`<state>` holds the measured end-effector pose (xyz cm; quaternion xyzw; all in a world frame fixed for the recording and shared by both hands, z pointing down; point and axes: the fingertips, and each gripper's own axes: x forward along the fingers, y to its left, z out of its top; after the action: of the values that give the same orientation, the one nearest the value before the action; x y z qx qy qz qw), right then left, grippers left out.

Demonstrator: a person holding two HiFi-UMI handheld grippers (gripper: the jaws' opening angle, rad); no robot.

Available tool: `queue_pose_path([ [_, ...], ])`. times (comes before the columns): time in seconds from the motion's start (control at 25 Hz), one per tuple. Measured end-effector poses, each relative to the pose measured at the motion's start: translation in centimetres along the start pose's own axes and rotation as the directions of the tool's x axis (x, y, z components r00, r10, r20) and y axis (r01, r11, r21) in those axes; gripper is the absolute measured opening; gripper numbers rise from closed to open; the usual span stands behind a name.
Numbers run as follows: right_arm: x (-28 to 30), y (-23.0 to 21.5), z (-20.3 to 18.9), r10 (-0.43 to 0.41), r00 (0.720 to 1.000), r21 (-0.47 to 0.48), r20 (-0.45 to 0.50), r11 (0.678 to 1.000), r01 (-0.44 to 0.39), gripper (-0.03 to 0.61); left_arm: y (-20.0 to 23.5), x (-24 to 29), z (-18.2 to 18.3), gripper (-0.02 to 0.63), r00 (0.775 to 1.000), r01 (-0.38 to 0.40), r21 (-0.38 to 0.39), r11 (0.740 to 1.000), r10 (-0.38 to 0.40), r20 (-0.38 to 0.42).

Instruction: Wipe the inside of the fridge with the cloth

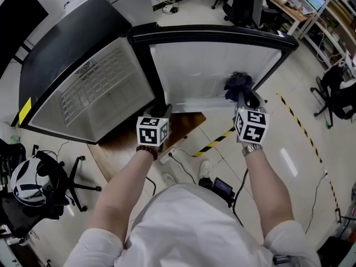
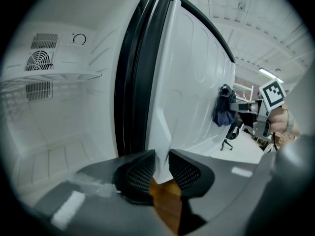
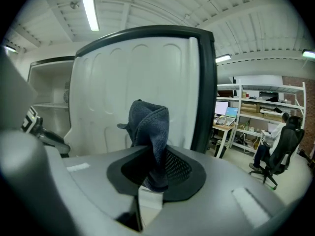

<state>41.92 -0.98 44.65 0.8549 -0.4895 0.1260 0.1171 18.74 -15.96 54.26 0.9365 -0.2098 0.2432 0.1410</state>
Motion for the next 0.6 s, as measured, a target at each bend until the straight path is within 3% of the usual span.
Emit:
queue_pose_path([
  [0.16,-0.1,7.0,-0.2,0.14,0.99,-0.029,0.011,0.99,-0.139,0.064,-0.1,0.0,0.0,0.091,1.0,0.013,0.014,1.0,-0.012,-0.004],
  [0.36,1.0,15.6,-0.9,0.289,0.957,-0.074,0.006,0.955,-0.288,0.064,-0.5,0.0,-0.6,0.104,0.998,0.054,0.05,0.997,-0.052,-0.038],
  [0.6,3.0,21.8,-1.1,0.369,0.929,-0.084,-0.015,0.926,-0.369,0.064,-0.7,-1.0,-0.7,0.138,0.994,0.1,0.078,0.992,-0.096,-0.05],
])
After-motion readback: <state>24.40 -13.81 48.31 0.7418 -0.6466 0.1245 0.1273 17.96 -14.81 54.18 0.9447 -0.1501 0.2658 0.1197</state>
